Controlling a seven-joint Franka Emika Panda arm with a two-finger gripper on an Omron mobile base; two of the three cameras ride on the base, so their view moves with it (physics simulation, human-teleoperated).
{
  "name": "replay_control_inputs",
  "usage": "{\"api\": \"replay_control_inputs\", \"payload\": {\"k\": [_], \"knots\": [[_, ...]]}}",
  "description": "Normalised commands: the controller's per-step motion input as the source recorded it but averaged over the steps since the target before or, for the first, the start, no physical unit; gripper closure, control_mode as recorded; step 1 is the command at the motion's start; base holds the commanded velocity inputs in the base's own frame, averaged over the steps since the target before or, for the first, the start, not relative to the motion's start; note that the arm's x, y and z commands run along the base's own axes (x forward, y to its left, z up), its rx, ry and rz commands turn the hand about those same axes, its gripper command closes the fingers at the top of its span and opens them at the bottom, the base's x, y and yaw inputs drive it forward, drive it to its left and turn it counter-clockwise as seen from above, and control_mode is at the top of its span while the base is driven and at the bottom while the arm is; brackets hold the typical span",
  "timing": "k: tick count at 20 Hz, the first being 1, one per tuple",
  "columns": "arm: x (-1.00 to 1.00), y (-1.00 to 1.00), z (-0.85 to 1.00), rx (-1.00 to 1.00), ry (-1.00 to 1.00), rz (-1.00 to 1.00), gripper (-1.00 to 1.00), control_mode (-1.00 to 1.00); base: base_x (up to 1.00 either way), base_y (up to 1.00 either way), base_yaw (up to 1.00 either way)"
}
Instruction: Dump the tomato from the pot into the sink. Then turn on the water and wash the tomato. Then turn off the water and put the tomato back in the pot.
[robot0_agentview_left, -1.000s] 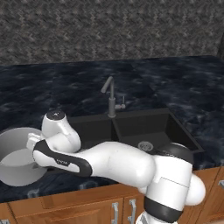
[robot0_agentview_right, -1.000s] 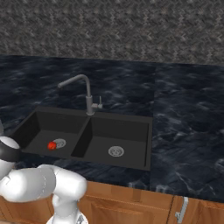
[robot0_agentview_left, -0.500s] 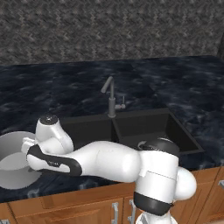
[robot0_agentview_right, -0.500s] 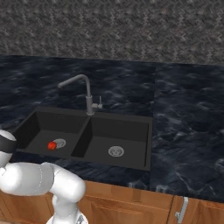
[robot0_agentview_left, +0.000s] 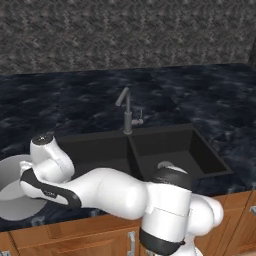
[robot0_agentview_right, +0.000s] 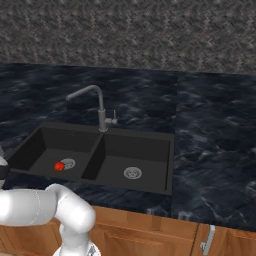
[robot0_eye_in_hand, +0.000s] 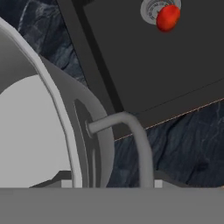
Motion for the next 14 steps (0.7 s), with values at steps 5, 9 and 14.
{"api": "replay_control_inputs", "payload": {"k": [5,9,14], "knots": [[0.28,0.01,-0.2,-0.06,0.0,0.0,-1.0,-1.0,0.0,0.0,0.0],[0.34,0.0,-0.21,-0.02,0.0,0.0,-1.0,-1.0,0.0,0.0,0.0],[0.12,0.0,-0.02,-0.01,-0.03,0.0,-1.0,-1.0,0.0,0.0,0.0]]}}
